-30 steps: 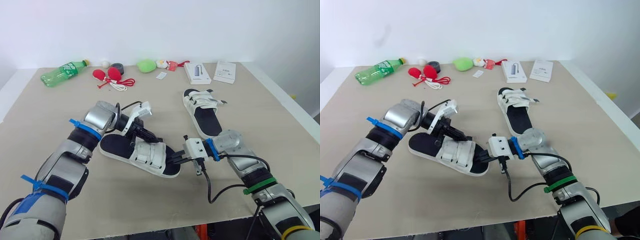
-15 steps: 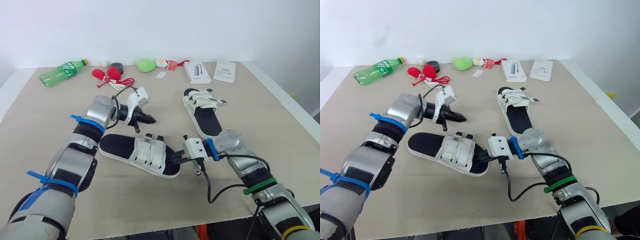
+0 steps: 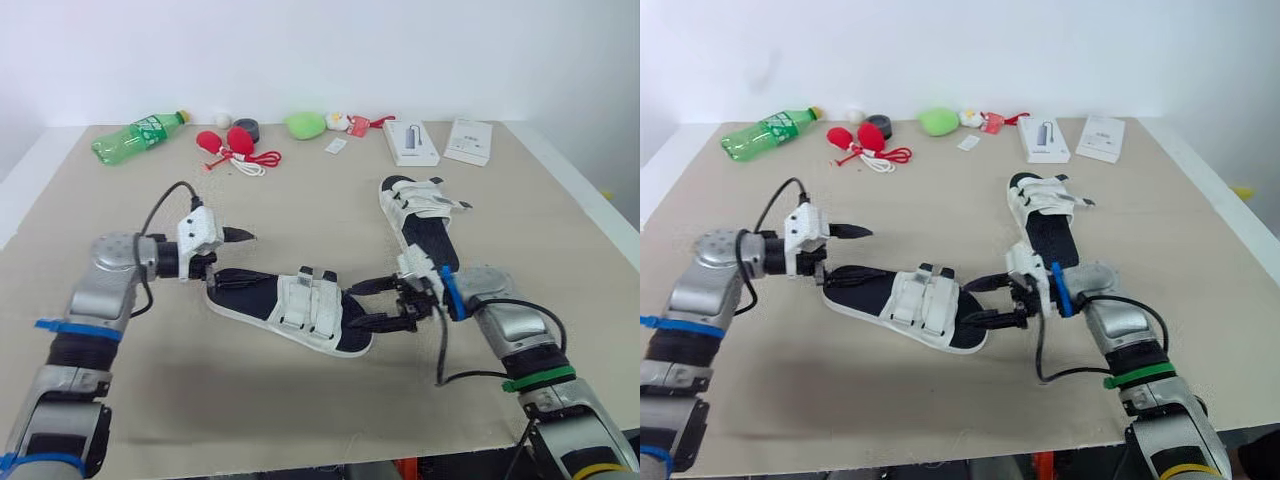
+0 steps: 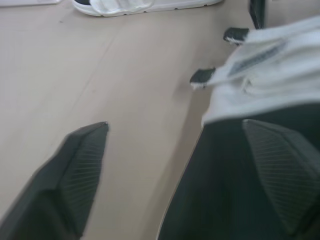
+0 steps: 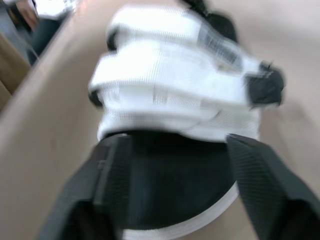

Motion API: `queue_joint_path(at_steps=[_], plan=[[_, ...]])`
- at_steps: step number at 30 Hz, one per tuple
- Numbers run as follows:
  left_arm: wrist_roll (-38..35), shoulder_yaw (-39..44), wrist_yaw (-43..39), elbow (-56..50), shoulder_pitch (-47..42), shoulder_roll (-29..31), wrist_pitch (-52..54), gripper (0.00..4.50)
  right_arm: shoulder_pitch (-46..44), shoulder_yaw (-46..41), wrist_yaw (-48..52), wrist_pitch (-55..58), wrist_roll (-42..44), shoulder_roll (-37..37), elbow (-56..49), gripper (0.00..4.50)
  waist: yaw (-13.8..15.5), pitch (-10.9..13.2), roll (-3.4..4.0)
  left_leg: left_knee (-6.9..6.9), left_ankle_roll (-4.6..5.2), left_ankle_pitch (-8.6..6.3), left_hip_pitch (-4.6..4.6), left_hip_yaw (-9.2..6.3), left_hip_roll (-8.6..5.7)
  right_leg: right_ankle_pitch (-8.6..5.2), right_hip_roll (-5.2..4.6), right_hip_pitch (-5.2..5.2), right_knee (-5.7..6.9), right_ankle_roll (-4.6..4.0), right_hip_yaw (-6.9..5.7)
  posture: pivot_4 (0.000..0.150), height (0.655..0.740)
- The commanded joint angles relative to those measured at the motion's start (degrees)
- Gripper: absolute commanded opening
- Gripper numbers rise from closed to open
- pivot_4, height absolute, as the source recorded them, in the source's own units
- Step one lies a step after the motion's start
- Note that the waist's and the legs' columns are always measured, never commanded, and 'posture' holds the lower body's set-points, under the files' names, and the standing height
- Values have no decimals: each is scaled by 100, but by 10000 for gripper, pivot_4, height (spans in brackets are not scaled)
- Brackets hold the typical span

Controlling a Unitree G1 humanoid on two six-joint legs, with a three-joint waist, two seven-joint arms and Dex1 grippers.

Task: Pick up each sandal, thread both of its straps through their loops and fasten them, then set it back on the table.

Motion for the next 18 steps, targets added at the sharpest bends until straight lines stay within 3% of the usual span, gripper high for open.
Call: queue_joint_path(at_steps=[1,8,18], plan=[[-125,129,-85,-341,180,142,-354,45000,130,-779,81,550,800,-211,-438,43727,32,4,6,0,1,-5,1,0,0,-5,0,1,0,0,0,1500,7400],[87,-341,-287,-361,196,-138,-1133,45000,608,-1340,425,524,1090,-563,-744,43727,90,7,11,-1,3,-9,2,-3,-1,-9,0,4,-2,6,-4,1500,7400],[428,-1010,-462,890,-601,-841,-1926,45000,1092,-1542,302,231,1163,-498,-1444,43727,78,9,15,13,3,-7,4,-2,-2,3,2,8,-1,7,-3,1500,7400]])
